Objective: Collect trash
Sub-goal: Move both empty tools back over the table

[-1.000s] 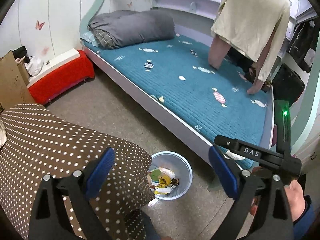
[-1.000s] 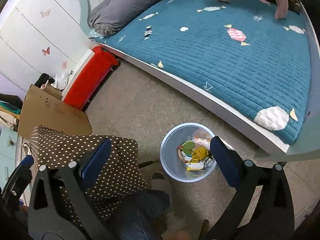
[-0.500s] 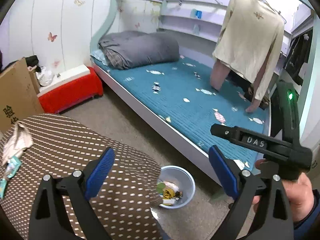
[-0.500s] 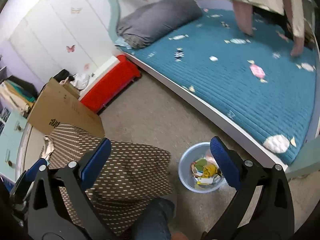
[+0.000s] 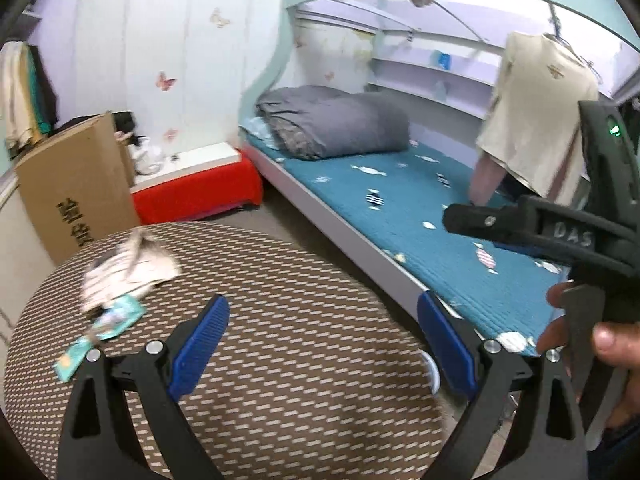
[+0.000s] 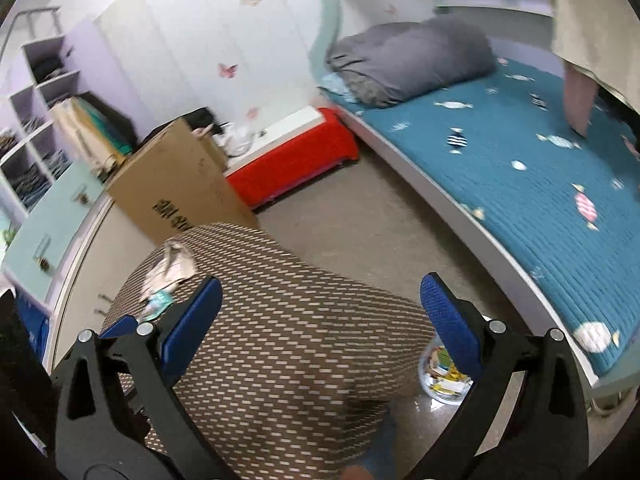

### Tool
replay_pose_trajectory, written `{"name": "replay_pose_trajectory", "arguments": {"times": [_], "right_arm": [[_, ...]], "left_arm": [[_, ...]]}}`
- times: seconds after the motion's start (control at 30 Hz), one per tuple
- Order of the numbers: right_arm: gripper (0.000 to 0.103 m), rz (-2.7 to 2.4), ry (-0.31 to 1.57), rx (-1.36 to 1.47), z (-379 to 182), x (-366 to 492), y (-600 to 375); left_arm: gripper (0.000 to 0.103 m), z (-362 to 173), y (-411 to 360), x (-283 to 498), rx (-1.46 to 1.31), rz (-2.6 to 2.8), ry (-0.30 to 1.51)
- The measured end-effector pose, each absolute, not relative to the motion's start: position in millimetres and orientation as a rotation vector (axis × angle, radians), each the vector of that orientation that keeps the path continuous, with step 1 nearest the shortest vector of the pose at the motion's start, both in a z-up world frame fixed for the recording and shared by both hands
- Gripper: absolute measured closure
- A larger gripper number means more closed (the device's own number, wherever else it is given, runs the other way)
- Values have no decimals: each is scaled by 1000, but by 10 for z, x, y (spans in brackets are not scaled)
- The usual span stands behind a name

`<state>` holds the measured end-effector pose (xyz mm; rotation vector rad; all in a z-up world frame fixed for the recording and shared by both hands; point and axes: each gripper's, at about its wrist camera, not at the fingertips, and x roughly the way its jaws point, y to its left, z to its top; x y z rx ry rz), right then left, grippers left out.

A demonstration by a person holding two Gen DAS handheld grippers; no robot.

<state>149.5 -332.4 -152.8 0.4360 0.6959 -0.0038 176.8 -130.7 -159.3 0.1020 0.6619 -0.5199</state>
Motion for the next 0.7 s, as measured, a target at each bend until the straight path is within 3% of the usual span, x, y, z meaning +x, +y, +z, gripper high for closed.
{"name": "replay_pose_trajectory", "arguments": {"times": [0.4,0.7], "right_arm": [[6,147,742,319,-1499,1909,-2365],[6,206,810,288,-1727,2287,-1985]], "left_arm": [[10,-1635,-233,1970,43,-357,651],[10,-1968,391,2322,74,-277,716]]}}
